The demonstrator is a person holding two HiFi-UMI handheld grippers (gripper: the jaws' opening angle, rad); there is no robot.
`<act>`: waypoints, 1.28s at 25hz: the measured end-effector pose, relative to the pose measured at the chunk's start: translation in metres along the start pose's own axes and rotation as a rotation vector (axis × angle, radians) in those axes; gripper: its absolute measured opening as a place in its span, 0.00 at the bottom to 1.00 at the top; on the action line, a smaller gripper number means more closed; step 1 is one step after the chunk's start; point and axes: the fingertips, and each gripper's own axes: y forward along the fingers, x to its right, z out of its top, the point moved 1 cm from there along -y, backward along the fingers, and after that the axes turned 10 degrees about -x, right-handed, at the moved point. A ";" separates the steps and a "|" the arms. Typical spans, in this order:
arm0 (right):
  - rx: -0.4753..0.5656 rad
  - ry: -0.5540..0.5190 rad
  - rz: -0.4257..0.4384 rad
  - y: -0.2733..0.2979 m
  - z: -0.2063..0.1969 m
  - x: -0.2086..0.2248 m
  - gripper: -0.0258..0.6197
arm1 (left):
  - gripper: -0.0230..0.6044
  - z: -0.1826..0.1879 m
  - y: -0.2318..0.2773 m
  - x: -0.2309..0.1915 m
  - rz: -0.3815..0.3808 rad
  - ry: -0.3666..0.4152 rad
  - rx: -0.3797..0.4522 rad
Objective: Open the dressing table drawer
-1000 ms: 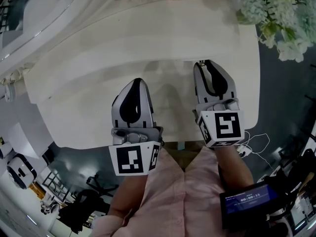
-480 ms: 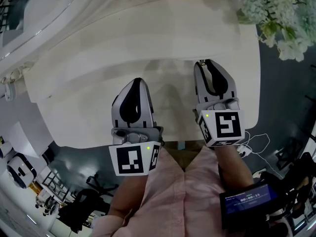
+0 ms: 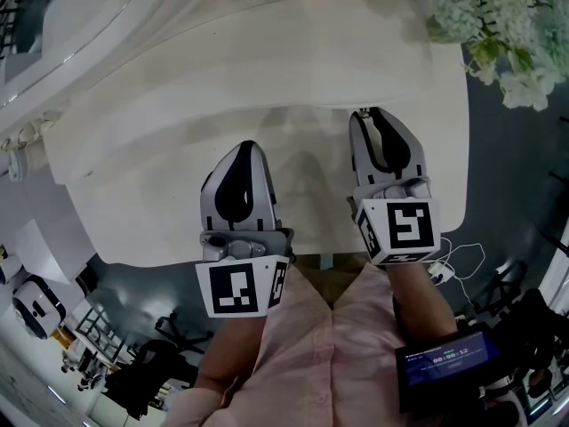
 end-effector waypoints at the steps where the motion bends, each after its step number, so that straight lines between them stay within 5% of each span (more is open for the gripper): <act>1: 0.000 0.000 0.000 0.000 0.000 0.000 0.21 | 0.07 0.000 0.000 0.000 0.000 0.000 0.000; 32: 0.004 0.008 -0.007 -0.004 -0.005 0.000 0.21 | 0.07 -0.002 -0.007 0.001 0.003 0.003 0.005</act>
